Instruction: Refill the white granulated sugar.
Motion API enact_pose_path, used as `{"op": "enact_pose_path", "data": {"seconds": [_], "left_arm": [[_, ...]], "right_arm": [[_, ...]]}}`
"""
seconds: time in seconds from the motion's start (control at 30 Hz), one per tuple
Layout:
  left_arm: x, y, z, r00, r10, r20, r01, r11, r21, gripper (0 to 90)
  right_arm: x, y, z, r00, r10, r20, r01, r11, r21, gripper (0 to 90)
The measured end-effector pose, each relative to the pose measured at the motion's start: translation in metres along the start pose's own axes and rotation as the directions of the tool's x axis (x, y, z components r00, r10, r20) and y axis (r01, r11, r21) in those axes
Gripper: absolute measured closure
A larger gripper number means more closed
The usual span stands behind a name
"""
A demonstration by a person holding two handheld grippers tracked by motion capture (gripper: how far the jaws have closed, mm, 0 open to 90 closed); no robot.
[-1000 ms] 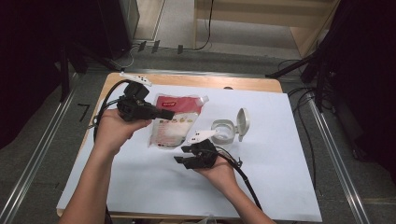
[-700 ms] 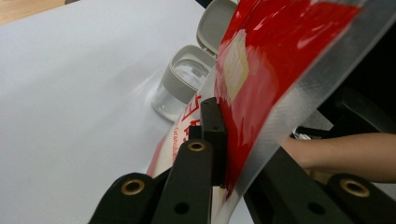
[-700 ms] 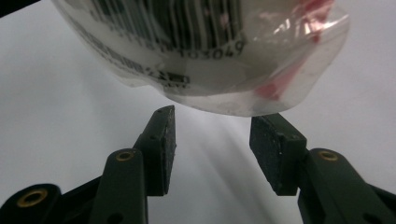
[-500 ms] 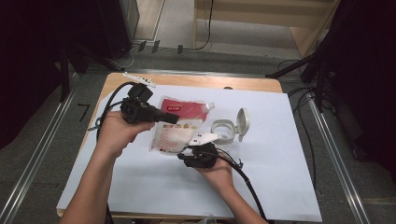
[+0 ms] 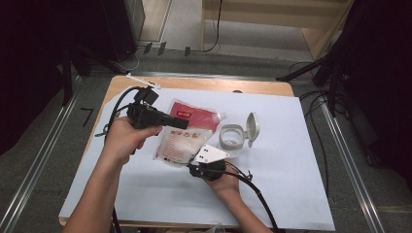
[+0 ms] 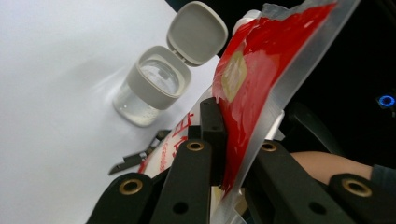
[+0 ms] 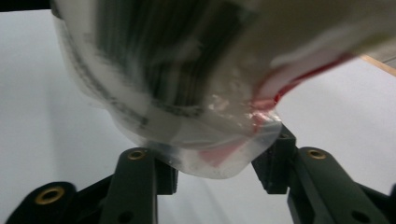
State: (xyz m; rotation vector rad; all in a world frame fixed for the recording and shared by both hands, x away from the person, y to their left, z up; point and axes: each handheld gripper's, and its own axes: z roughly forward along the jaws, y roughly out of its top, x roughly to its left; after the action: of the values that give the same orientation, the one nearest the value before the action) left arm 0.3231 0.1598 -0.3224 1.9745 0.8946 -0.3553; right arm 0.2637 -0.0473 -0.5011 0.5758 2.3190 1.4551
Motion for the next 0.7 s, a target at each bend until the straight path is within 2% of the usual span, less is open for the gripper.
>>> {"op": "enact_pose_path", "data": {"seconds": [0.07,0.17,0.23,0.33,0.4,0.47,0.5,0.57,0.6,0.63,0.67,0.7], "left_arm": [[0.001,0.0,0.003,0.9996,0.004,-0.028,-0.005,0.9998,-0.017,90.0],[0.001,0.0,0.008,0.997,0.026,-0.073,-0.026,0.9996,-0.003,90.0],[0.002,0.0,0.01,0.9951,0.032,-0.094,-0.033,0.9995,-0.001,89.8],[0.003,0.0,0.016,0.9901,0.054,-0.13,-0.048,0.9978,0.046,86.4],[0.003,-0.001,0.02,0.9865,0.08,-0.143,-0.07,0.9952,0.068,84.1],[0.004,-0.002,0.027,0.9858,0.092,-0.141,-0.075,0.9897,0.122,80.0],[0.005,-0.002,0.03,0.9873,0.083,-0.136,-0.064,0.9889,0.134,78.0],[0.007,-0.002,0.033,0.9927,0.027,-0.117,-0.01,0.9899,0.141,79.7],[0.007,-0.001,0.035,0.9933,0.001,-0.116,0.017,0.9883,0.152,82.2],[0.006,-0.001,0.037,0.9941,-0.003,-0.108,0.02,0.988,0.153,84.5],[0.004,-0.001,0.038,0.9936,0.006,-0.113,0.011,0.9885,0.151,85.8],[0.003,-0.001,0.04,0.9933,0.01,-0.115,0.006,0.9895,0.144,86.7]], "right_arm": [[0.005,0.001,-0.001,0.9999,-0.013,0.0,0.013,1.0,0.001,61.9],[0.011,0.003,-0.001,0.9995,-0.015,-0.028,0.016,1.0,0.025,63.0],[0.014,0.004,-0.004,0.9986,0.007,-0.053,-0.006,1.0,0.026,62.8],[0.017,0.008,-0.008,0.9946,0.055,-0.088,-0.054,0.998,0.019,62.6],[0.016,0.01,-0.009,0.9883,0.098,-0.117,-0.095,0.995,0.032,62.6],[0.015,0.011,-0.012,0.9815,0.144,-0.126,-0.139,0.989,0.048,62.7],[0.013,0.012,-0.013,0.9763,0.164,-0.141,-0.158,0.986,0.055,62.4],[0.013,0.015,-0.016,0.9724,0.184,-0.144,-0.176,0.982,0.069,61.3],[0.015,0.016,-0.016,0.9767,0.168,-0.134,-0.158,0.984,0.079,60.6],[0.018,0.018,-0.017,0.9859,0.127,-0.109,-0.118,0.989,0.085,59.4],[0.021,0.021,-0.017,0.9896,0.119,-0.081,-0.11,0.988,0.109,58.9],[0.021,0.021,-0.017,0.9867,0.137,-0.087,-0.128,0.986,0.106,58.6]]}}
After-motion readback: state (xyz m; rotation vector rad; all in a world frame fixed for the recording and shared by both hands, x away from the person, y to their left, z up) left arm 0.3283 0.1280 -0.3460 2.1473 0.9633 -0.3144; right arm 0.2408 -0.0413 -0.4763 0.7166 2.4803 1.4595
